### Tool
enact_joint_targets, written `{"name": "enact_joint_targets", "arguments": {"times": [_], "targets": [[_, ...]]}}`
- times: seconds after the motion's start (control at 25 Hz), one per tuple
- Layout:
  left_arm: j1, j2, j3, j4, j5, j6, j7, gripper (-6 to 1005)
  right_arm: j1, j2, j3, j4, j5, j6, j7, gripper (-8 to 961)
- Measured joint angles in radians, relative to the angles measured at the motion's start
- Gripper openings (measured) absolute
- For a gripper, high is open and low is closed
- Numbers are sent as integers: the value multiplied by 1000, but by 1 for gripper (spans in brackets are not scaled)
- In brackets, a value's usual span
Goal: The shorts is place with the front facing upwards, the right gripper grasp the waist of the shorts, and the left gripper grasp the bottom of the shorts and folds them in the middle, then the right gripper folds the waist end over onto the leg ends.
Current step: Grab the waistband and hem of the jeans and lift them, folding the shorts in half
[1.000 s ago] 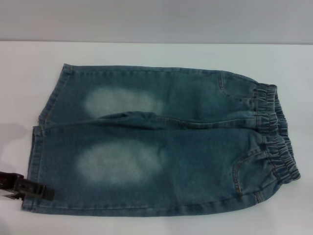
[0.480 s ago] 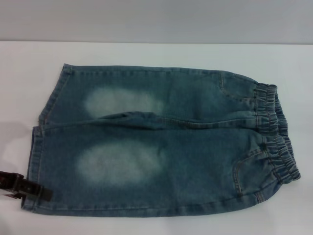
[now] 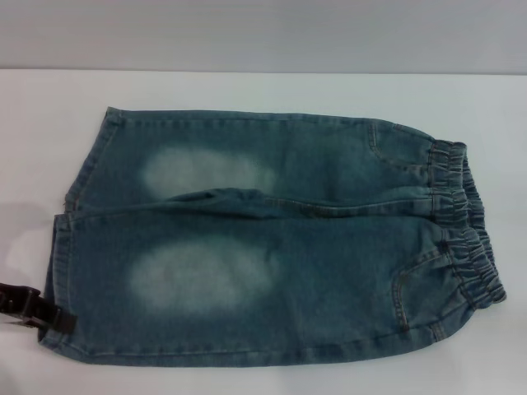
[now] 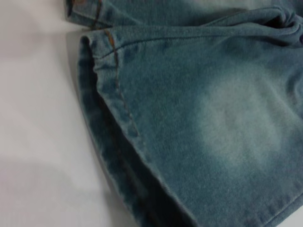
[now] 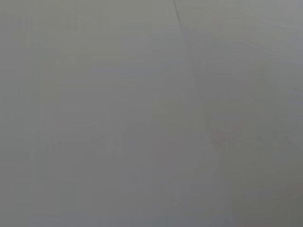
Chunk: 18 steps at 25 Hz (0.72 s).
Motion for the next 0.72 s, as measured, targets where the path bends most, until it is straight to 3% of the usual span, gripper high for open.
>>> {"name": "enact_joint_targets", "arguments": {"times": [0.2, 0.36, 0.6, 0.72], "targets": [[0, -4, -5, 13, -1, -1, -7, 272, -5, 0, 4, 0, 0, 0, 0, 516], [0, -5, -12, 22, -6, 3, -13, 79, -11, 0, 5, 2, 0, 0, 0, 516], [-9, -11, -35, 23, -7, 5, -17, 18, -18, -2, 2, -2, 0, 8, 54, 516], [-13, -18, -83, 24, -8, 6, -14, 20, -25, -17, -16, -11, -22, 15, 163, 516]]}}
